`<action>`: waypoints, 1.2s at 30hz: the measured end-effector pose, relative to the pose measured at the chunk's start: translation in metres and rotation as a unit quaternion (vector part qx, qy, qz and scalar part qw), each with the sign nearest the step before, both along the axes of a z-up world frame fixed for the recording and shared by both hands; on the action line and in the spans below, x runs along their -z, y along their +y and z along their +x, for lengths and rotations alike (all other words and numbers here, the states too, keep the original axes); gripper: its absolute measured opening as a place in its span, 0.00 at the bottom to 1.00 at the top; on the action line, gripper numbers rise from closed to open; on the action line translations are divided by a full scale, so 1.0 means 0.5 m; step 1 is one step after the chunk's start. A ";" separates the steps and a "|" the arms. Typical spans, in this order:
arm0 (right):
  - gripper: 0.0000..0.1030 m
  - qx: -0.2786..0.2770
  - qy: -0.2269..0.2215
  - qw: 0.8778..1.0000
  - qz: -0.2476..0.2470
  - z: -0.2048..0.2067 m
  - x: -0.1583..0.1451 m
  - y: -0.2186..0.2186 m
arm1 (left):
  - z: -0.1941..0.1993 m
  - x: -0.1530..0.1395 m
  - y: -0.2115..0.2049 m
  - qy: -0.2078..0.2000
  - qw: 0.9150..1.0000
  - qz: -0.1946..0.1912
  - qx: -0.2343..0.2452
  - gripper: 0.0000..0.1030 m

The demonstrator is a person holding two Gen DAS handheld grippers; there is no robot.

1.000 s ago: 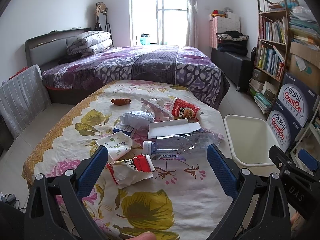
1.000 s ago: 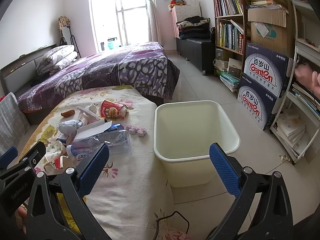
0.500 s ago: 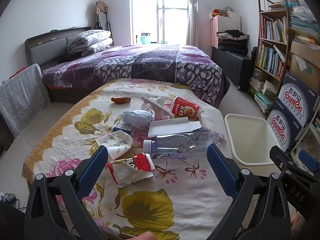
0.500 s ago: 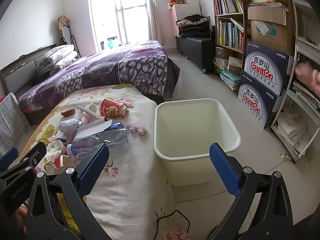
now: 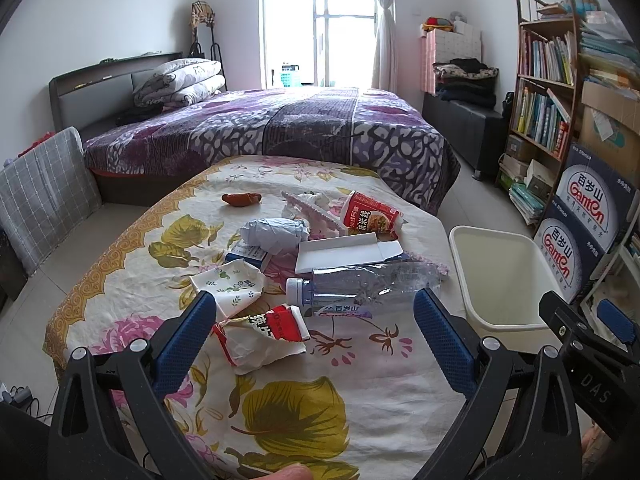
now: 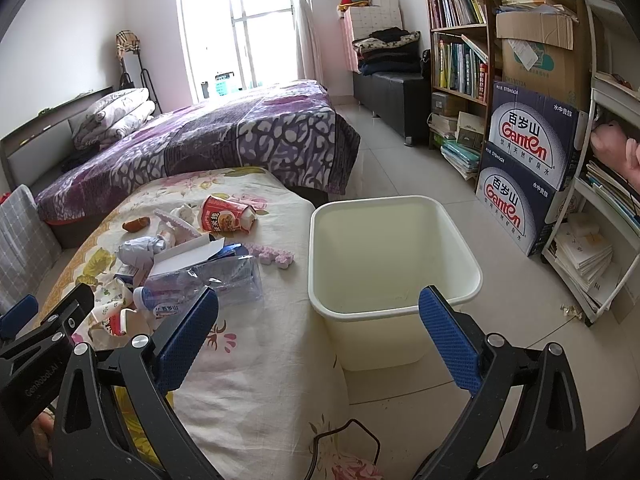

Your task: Collect trash

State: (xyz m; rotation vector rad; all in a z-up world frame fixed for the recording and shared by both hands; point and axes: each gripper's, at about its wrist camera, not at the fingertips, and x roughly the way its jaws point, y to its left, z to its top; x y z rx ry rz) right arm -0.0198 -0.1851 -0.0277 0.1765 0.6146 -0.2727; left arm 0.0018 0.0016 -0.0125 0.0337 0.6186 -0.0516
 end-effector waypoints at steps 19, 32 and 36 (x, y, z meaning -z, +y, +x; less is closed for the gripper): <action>0.93 0.001 0.002 1.000 0.001 0.001 0.005 0.000 | 0.001 0.001 -0.001 0.002 1.000 0.001 0.000 0.93; 0.93 0.003 0.001 1.000 0.014 0.001 -0.002 -0.002 | 0.002 -0.001 0.004 0.003 1.000 -0.002 0.000 0.93; 0.93 0.009 0.007 0.998 0.057 0.018 -0.024 -0.010 | 0.030 -0.034 0.014 0.004 1.000 -0.001 0.000 0.93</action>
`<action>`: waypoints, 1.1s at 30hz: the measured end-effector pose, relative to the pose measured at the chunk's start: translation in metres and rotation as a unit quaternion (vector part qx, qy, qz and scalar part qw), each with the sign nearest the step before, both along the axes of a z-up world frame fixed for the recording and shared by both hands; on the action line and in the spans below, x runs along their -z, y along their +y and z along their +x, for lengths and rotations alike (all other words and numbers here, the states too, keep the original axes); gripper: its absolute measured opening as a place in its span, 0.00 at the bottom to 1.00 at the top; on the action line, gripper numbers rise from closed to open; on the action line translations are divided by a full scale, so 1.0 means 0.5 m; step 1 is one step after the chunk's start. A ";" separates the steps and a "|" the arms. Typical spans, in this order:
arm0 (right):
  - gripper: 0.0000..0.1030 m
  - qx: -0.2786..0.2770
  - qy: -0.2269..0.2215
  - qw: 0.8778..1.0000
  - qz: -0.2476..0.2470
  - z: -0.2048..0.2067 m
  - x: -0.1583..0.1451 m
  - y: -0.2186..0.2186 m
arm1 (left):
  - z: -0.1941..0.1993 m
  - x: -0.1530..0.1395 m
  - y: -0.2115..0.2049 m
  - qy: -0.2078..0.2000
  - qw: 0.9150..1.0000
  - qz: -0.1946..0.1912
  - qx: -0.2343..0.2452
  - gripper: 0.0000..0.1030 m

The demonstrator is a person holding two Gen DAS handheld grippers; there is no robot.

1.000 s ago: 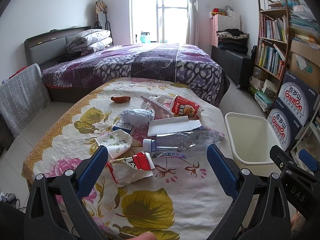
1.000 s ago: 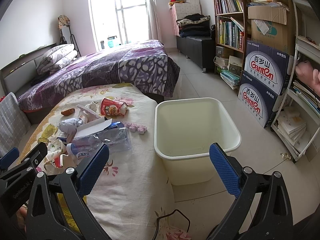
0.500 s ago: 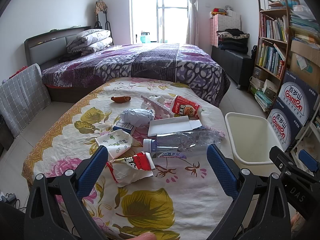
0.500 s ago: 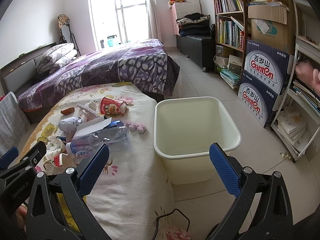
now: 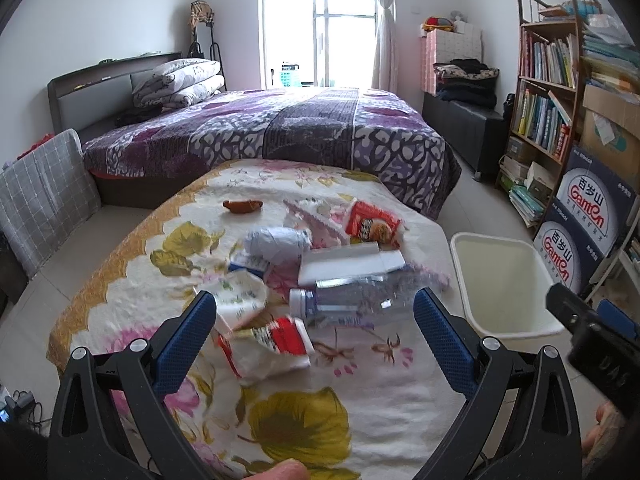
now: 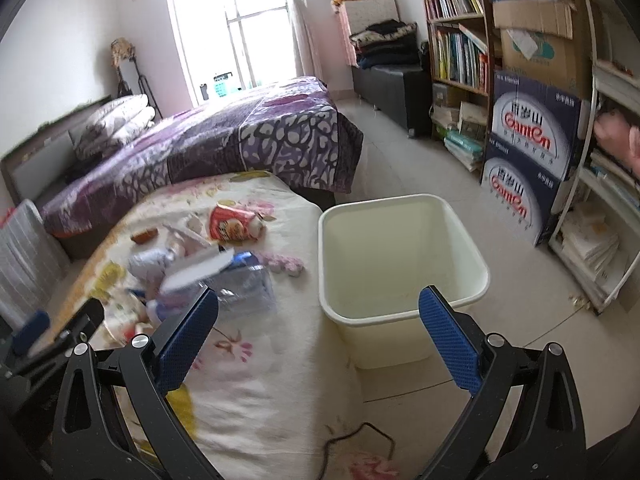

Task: Collect trash
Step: 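Reach the left tool to the crumpled foil ball and close on it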

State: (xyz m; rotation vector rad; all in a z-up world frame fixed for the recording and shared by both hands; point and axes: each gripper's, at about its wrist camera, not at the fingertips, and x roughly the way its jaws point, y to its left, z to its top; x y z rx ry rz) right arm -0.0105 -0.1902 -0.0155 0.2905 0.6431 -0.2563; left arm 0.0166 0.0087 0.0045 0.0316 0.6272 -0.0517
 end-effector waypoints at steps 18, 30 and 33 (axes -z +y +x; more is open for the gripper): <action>0.93 -0.083 0.150 0.984 0.057 0.208 0.058 -0.036 | 0.335 0.001 0.142 0.219 0.962 -0.160 -0.025 0.93; 0.93 -0.100 0.193 0.970 0.110 0.285 0.134 -0.047 | 0.481 0.124 0.151 0.292 0.945 -0.121 -0.088 0.93; 0.93 -0.104 0.194 0.970 0.106 0.294 0.141 -0.044 | 0.495 0.144 0.130 0.299 0.945 -0.098 -0.086 0.93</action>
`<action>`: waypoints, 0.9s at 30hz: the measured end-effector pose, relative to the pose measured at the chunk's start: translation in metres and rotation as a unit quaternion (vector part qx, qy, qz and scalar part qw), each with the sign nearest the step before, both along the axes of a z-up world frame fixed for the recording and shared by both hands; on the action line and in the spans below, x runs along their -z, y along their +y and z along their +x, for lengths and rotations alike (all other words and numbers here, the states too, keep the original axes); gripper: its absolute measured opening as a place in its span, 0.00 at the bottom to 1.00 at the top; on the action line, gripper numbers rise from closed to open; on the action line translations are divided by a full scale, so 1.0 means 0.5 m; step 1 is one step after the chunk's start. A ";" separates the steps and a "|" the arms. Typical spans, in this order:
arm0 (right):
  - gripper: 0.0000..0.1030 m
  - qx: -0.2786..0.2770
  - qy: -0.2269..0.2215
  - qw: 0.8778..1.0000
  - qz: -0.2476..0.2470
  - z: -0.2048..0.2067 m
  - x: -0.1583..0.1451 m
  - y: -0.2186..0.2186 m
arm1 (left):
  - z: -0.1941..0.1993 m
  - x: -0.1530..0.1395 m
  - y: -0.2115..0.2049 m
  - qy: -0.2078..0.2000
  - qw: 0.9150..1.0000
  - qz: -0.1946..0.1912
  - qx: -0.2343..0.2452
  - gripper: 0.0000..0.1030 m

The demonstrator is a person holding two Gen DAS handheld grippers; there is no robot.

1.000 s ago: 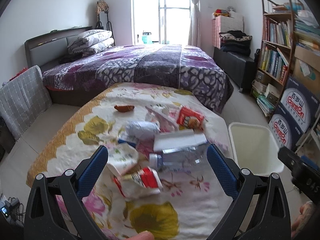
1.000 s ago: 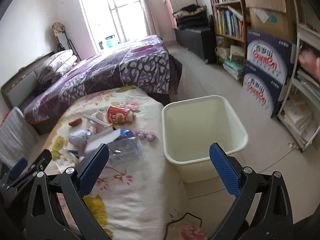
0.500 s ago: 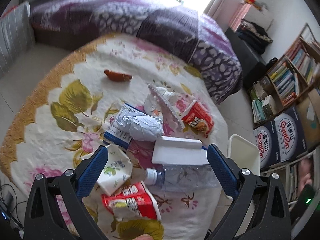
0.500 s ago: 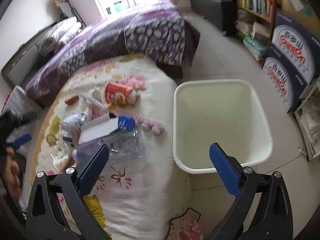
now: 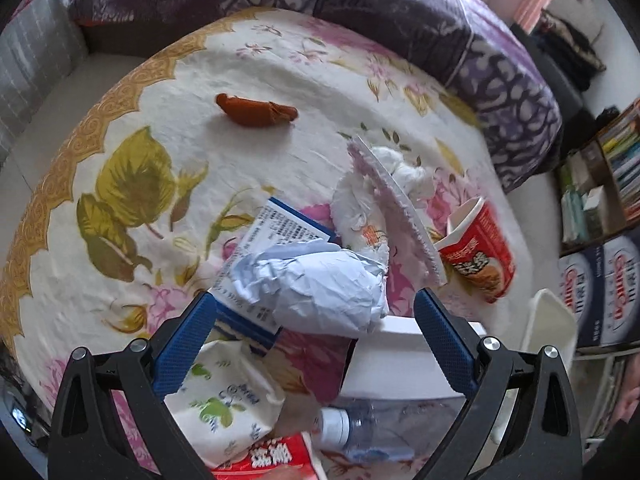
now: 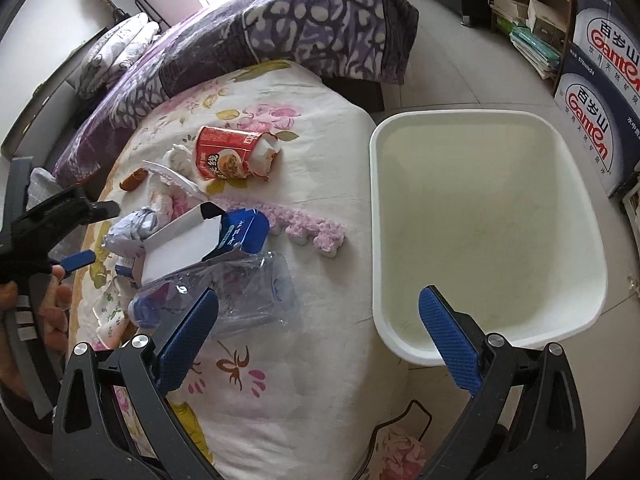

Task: Collect trash
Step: 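Reach the left tool to the crumpled foil ball and close on it, then lift the foil ball with the left tool while the right tool grasps the red-white snack bag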

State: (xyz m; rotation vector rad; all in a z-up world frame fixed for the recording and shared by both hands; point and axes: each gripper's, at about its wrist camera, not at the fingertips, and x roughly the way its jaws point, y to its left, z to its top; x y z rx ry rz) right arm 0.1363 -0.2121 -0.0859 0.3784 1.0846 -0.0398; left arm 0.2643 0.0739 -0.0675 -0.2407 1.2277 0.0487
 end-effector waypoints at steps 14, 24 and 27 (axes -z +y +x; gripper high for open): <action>0.93 -0.034 -0.004 0.999 -0.012 0.023 0.008 0.030 | 0.015 0.029 0.015 0.014 1.000 0.008 -0.001 0.71; 0.93 -0.181 -0.024 0.983 0.022 0.012 -0.008 0.192 | -0.022 -0.084 0.083 -0.059 0.998 -0.028 -0.015 0.71; 0.93 -0.237 -0.030 0.971 0.019 -0.004 -0.006 0.269 | -0.035 -0.123 0.113 -0.083 0.996 -0.039 -0.021 0.71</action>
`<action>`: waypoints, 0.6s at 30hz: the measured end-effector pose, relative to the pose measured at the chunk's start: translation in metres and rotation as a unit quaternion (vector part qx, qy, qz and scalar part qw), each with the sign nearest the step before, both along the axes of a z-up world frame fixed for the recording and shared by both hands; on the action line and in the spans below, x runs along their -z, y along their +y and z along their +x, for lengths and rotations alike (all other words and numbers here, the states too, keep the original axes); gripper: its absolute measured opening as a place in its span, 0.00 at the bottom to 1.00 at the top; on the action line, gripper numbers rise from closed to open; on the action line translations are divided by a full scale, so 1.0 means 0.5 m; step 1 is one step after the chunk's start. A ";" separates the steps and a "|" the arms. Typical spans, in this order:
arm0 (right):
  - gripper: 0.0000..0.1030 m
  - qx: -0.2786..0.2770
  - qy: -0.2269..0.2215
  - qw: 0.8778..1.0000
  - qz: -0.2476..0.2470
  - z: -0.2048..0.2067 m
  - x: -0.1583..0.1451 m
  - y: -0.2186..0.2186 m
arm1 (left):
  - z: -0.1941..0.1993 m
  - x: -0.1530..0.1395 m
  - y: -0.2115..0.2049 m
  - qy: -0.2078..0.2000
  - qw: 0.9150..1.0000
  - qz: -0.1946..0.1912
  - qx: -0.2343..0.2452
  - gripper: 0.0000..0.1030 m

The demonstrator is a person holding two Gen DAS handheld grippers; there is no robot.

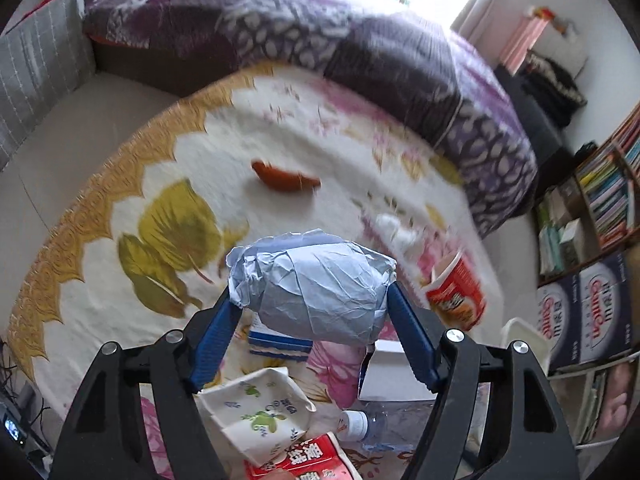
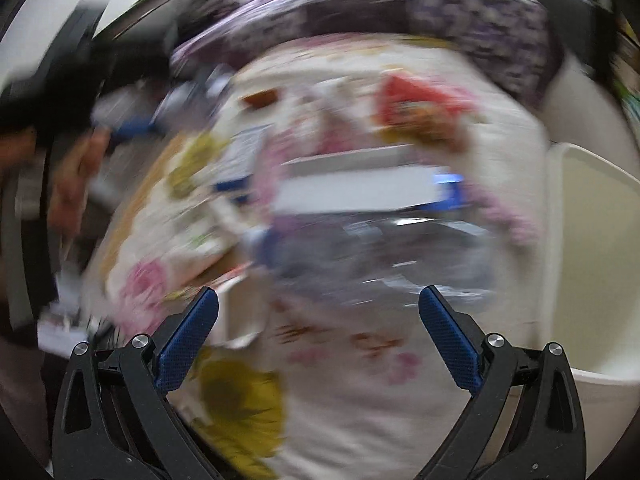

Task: Collect trash
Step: 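Lift the foil ball with the left tool while the right tool grasps the red-white snack bag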

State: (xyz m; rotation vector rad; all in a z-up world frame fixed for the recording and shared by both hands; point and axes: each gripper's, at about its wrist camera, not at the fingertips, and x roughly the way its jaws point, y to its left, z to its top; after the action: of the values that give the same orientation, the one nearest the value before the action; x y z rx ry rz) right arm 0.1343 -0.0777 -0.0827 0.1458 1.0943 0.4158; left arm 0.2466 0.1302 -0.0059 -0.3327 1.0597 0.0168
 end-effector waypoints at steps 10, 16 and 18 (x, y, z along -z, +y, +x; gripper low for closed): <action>0.93 -0.084 0.017 0.996 -0.008 -0.023 0.036 0.162 | -0.031 -0.027 0.054 -0.024 1.000 0.007 -0.004 0.71; 0.93 -0.020 0.068 0.995 0.065 0.000 0.052 0.161 | -0.036 -0.021 0.078 -0.020 1.000 0.005 -0.007 0.71; 0.93 -0.016 0.067 0.997 0.042 0.007 0.059 0.175 | -0.035 -0.020 0.084 -0.018 1.000 0.002 -0.008 0.71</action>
State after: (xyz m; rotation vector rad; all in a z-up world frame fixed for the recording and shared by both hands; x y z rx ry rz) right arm 0.1377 0.0096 -0.1121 0.2329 1.2132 0.4858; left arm 0.2289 0.1722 0.0042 -0.3359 1.0209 0.0265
